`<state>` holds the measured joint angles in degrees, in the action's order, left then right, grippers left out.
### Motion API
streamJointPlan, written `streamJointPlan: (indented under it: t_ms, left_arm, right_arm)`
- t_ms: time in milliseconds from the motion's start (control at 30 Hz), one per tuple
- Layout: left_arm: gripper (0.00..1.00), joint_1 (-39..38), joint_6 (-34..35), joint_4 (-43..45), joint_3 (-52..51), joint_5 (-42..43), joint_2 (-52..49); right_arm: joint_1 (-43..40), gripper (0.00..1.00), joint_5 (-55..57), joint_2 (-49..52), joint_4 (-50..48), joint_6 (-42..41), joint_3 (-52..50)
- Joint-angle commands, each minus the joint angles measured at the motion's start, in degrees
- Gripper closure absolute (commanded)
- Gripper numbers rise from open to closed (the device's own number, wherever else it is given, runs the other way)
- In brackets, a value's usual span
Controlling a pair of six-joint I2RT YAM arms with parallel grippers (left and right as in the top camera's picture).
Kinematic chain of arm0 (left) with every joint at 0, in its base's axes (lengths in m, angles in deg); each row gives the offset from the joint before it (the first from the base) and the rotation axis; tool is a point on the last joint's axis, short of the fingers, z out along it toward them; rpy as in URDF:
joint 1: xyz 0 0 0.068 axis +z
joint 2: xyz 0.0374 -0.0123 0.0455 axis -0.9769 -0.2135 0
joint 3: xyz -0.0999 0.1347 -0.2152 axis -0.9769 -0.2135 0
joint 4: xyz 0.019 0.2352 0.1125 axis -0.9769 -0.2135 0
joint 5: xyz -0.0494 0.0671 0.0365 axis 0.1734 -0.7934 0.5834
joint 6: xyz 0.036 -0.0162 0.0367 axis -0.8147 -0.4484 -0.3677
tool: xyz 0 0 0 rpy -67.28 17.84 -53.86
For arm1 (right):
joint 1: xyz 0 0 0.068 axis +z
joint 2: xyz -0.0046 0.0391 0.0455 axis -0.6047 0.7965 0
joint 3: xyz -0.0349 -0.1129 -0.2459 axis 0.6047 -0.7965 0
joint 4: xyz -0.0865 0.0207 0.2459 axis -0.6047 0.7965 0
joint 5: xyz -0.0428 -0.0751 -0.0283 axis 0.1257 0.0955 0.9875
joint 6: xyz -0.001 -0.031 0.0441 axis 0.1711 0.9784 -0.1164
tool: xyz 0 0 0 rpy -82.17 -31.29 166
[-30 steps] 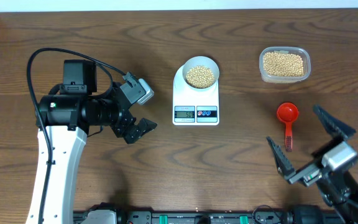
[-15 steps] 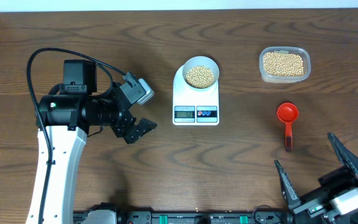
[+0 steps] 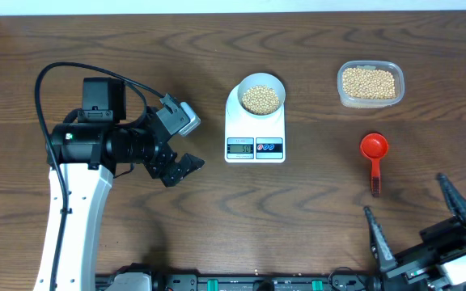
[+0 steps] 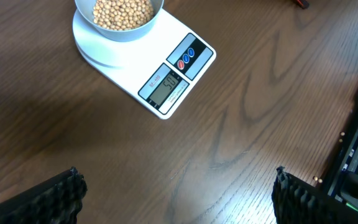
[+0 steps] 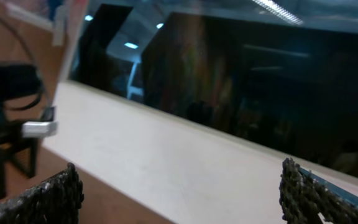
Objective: Scoop item into bowl and weigh 50g on scale
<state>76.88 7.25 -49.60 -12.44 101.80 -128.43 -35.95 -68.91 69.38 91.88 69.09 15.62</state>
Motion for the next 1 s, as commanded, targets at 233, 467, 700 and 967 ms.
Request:
streamJointPlan:
  t_ms: [233, 467, 700, 967]
  left_arm:
    - [0.02, 0.2, 0.1, -0.2, 0.9, 0.7, 0.1]
    - [0.02, 0.2, 0.1, -0.2, 0.9, 0.7, 0.1]
    - [0.02, 0.2, 0.1, -0.2, 0.9, 0.7, 0.1]
    - [0.02, 0.2, 0.1, -0.2, 0.9, 0.7, 0.1]
  right_arm:
    - [0.6, 0.01, 6.8, 1.9, 3.5, -0.1, -3.1]
    - [0.5, 0.01, 6.8, 6.8, -3.6, -0.1, -11.2]
    - [0.6, 0.01, 7.1, 13.1, -11.5, -0.1, -20.3]
    - [0.6, 0.01, 8.3, 14.6, -17.7, -0.1, -28.8]
